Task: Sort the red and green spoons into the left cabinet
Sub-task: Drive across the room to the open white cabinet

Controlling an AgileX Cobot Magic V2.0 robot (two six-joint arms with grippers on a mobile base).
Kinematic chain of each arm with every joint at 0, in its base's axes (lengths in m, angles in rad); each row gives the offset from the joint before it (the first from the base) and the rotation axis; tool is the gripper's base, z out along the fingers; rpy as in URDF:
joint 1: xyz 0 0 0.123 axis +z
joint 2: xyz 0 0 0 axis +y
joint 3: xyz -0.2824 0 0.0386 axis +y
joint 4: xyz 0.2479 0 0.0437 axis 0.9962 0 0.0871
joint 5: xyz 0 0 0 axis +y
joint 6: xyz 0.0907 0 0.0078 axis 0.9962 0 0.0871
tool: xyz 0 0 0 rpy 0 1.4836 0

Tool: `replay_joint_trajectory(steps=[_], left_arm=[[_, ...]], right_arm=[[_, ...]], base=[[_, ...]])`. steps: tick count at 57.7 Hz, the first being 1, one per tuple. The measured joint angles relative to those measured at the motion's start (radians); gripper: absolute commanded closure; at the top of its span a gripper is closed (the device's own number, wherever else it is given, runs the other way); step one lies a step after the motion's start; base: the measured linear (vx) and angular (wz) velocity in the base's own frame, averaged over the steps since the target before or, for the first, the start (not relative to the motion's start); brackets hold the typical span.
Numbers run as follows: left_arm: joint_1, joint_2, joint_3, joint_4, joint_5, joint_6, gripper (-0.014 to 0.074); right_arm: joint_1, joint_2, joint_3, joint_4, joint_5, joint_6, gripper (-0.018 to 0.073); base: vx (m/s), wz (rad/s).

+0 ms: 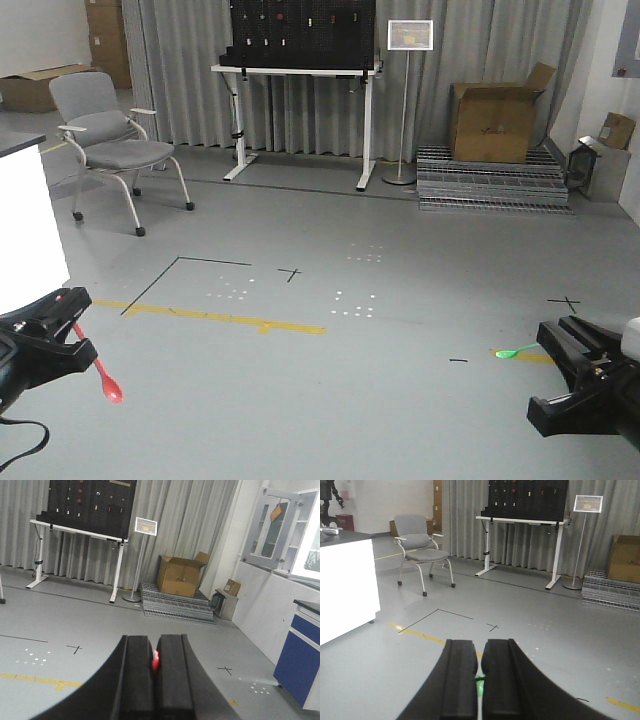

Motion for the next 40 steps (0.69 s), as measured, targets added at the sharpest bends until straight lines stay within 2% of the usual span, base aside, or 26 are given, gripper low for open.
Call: replay_joint_trajectory(steps=[40], left_arm=[[0.0,0.0,0.0,0.0,0.0,0.0,0.0603]], right_arm=[[0.0,0.0,0.0,0.0,0.0,0.0,0.0568]], base=[[0.55,-0.11]])
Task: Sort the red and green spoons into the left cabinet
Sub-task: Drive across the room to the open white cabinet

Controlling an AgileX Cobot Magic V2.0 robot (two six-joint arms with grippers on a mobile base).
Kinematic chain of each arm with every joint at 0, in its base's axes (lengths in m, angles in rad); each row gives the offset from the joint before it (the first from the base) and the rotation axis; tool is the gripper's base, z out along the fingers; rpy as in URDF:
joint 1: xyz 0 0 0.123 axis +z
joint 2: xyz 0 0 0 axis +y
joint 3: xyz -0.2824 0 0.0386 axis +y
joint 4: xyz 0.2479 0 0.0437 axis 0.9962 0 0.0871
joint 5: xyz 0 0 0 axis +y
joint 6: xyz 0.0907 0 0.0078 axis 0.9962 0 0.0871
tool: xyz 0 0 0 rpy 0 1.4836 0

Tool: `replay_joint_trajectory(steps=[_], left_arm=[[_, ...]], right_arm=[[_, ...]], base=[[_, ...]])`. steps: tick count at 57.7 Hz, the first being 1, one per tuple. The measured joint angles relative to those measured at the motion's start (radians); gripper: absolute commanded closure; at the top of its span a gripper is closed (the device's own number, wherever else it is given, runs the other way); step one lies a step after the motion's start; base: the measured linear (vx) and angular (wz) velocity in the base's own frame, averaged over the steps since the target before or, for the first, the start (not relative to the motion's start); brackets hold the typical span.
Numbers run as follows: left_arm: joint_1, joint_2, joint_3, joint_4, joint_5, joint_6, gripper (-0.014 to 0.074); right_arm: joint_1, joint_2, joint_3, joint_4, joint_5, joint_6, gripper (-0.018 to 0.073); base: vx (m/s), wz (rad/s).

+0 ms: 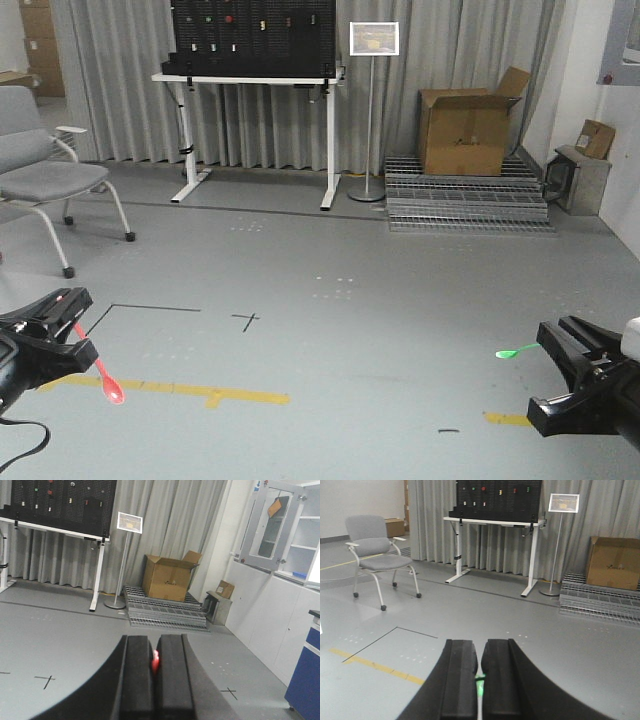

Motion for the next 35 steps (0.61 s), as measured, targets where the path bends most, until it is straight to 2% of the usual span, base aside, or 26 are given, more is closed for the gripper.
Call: replay_joint_trajectory(steps=[35], left_arm=[[0.0,0.0,0.0,0.001,0.0,0.0,0.0603]], right_arm=[[0.0,0.0,0.0,0.0,0.002,0.0,0.0568]], base=[[0.57,-0.12]])
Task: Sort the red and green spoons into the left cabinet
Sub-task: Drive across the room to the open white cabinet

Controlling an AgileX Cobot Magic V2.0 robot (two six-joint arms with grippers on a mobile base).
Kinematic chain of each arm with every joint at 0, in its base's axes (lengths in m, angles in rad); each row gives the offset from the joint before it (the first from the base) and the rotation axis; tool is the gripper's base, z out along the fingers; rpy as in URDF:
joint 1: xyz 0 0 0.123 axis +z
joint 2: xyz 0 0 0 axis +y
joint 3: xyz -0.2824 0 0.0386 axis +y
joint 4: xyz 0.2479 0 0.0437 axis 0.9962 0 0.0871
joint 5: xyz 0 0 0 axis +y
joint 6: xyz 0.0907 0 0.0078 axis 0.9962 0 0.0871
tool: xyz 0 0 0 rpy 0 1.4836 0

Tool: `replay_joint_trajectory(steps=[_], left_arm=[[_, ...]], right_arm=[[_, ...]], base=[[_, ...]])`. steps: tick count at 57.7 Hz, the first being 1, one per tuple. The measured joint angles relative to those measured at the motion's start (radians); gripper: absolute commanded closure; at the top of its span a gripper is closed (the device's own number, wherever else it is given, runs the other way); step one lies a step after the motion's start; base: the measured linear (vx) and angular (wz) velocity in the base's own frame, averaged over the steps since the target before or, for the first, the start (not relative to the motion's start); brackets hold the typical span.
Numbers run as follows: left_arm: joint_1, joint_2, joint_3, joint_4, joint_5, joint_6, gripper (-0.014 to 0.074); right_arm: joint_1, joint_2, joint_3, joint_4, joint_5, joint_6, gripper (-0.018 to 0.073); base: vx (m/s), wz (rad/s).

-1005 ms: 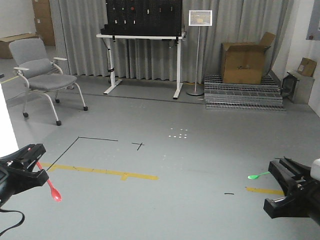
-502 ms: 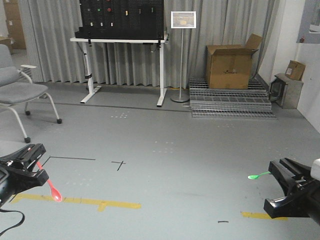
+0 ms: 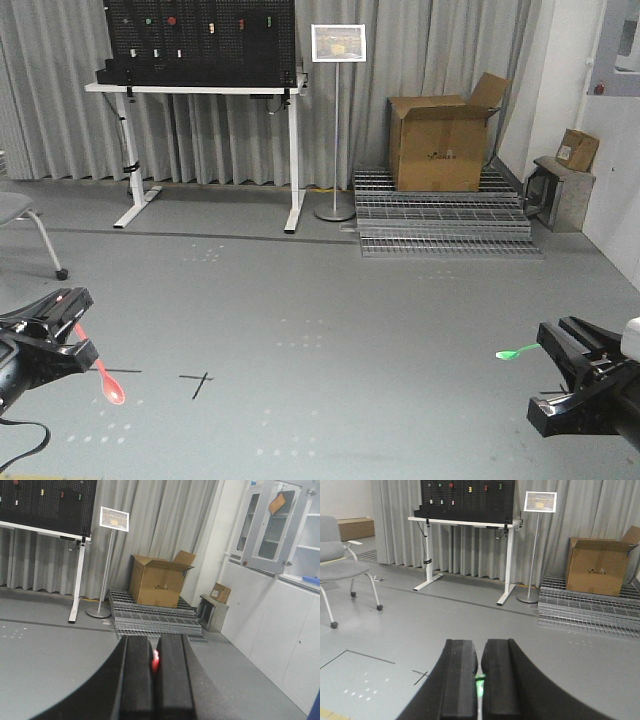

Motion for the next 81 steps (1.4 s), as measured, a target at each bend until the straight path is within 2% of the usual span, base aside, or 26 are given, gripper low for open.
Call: replay_joint_trajectory(steps=[81], left_arm=[[0.0,0.0,0.0,0.001,0.0,0.0,0.0603]], right_arm=[[0.0,0.0,0.0,0.0,0.006,0.0,0.0568]], base=[[0.55,-0.04]])
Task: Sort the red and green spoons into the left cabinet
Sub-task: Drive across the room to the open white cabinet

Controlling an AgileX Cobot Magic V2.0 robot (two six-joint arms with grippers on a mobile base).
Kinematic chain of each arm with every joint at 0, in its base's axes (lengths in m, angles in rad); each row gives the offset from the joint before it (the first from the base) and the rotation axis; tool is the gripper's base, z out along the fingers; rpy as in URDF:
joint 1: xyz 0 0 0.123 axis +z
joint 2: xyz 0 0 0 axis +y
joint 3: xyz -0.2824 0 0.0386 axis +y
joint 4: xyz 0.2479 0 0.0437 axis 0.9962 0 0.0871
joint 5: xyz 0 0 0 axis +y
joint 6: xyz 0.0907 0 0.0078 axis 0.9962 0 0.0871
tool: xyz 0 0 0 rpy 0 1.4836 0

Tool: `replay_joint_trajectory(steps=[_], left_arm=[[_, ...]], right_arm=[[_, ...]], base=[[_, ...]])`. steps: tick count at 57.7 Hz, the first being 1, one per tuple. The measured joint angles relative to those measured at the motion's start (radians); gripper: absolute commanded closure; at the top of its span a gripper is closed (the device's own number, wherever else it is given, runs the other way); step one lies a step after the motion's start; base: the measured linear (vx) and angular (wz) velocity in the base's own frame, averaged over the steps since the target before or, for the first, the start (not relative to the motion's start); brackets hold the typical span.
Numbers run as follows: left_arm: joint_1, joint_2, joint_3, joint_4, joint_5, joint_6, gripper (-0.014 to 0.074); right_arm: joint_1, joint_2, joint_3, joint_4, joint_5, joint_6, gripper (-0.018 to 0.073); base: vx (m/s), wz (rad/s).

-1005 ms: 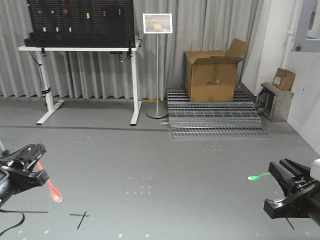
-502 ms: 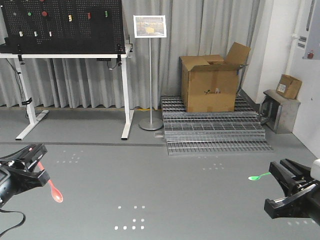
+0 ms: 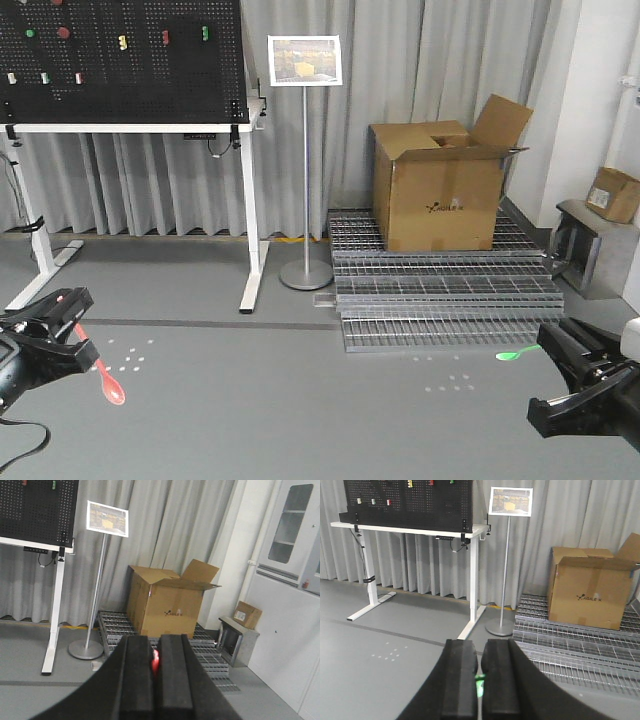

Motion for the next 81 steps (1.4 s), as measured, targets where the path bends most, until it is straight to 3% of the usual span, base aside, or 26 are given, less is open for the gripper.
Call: replay_joint_trajectory(steps=[81], left_arm=[[0.0,0.0,0.0,0.0,0.0,0.0,0.0603]], right_arm=[[0.0,0.0,0.0,0.0,0.0,0.0,0.0568]], base=[[0.51,-0.01]])
